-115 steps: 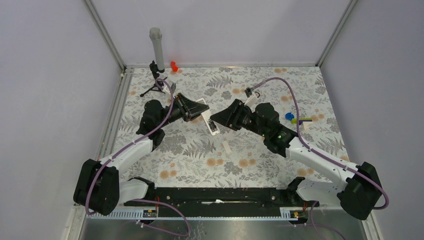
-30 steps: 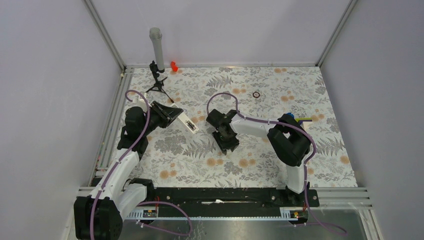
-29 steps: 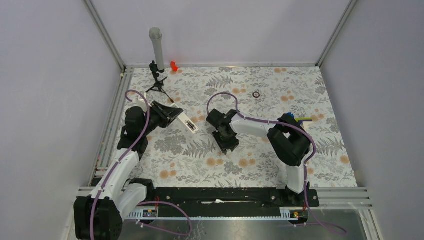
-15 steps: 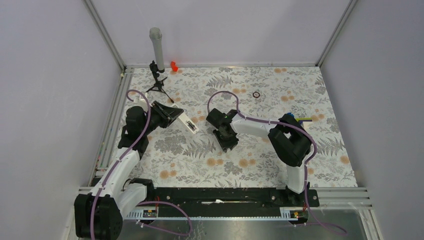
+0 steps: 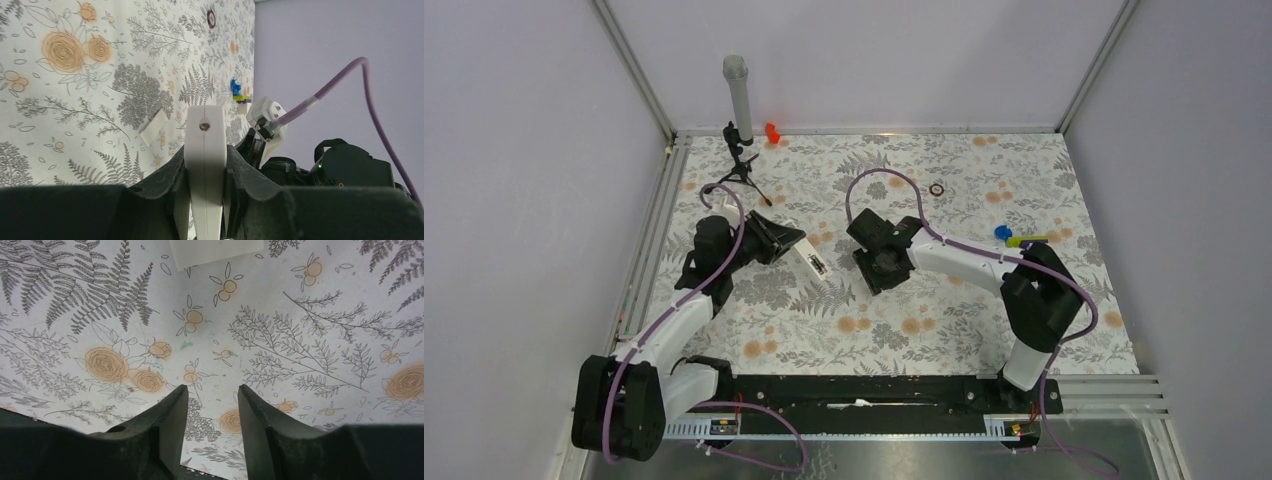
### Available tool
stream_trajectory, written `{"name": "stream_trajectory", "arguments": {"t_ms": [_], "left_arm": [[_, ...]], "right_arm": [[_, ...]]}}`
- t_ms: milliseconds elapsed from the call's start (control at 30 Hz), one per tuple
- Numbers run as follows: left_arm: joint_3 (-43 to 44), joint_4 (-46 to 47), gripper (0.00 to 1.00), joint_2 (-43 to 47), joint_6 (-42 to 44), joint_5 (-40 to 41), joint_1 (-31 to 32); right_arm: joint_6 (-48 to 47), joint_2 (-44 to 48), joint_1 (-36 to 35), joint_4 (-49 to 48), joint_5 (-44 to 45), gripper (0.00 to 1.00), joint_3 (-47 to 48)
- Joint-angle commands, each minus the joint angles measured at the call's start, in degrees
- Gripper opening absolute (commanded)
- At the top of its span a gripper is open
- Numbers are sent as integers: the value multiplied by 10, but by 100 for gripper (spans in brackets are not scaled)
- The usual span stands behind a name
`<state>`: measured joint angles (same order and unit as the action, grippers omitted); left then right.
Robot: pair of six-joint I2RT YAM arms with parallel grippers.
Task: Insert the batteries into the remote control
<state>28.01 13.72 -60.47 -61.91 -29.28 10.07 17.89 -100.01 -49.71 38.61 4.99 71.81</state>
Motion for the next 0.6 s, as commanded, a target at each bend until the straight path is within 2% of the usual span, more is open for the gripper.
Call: {"name": "stream_trajectory", "arguments": {"t_ms": [0,67,167,267,400,567], "left_arm": [[9,8,0,31,24,48,0],[16,-25,0,52,37,86,0],[27,-56,0,66,55,120,0],[31,-64,0,68,61,130,0],[25,-63,0,70,63,134,-1],[16,-63,0,79,66,141,-6]], "right_arm": [[57,-18,3,-2,55,56,36],[128,-42,6,0,95,71,72],[226,-79,12,0,110,79,125],[307,-119,25,9,111,79,176],[395,-173,34,74,121,74,232],[461,-195,35,96,127,70,232]]}}
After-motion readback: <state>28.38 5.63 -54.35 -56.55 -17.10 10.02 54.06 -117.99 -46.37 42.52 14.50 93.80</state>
